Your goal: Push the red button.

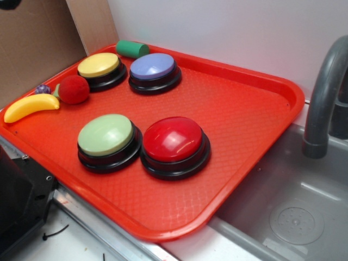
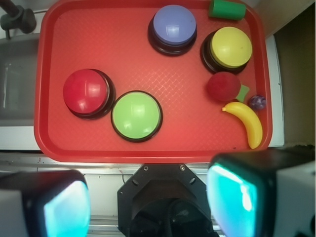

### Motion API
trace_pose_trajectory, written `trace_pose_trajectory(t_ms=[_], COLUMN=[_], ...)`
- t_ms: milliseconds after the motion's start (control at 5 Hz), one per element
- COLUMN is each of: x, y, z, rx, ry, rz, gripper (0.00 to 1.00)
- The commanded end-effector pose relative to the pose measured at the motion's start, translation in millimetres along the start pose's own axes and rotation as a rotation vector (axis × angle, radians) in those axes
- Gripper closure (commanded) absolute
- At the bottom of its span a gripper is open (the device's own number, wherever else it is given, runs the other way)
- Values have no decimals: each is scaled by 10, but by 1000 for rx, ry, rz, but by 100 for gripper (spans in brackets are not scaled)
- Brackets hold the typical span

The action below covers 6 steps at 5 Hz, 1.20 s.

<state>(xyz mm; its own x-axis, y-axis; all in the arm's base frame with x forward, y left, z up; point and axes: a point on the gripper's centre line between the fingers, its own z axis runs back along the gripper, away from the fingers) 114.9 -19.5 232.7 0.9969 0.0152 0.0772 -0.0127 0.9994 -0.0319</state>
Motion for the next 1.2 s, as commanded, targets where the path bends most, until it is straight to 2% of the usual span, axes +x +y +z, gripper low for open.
trace_pose_trajectory(t_ms=[0,200,400,600,800,1000], x=[0,456,771,687,625,575], y=[0,-491,-1086,-1327,-1252,-1015], z=[0,-505,-871,-1188,-1376,-1540], rx=[0,54,50,16,-21,-53], ry=[0,-64,-105,-123,-102,-67], rz=[0,-254,-505,-752,-784,-722], gripper=[0,0,0,0,0,0])
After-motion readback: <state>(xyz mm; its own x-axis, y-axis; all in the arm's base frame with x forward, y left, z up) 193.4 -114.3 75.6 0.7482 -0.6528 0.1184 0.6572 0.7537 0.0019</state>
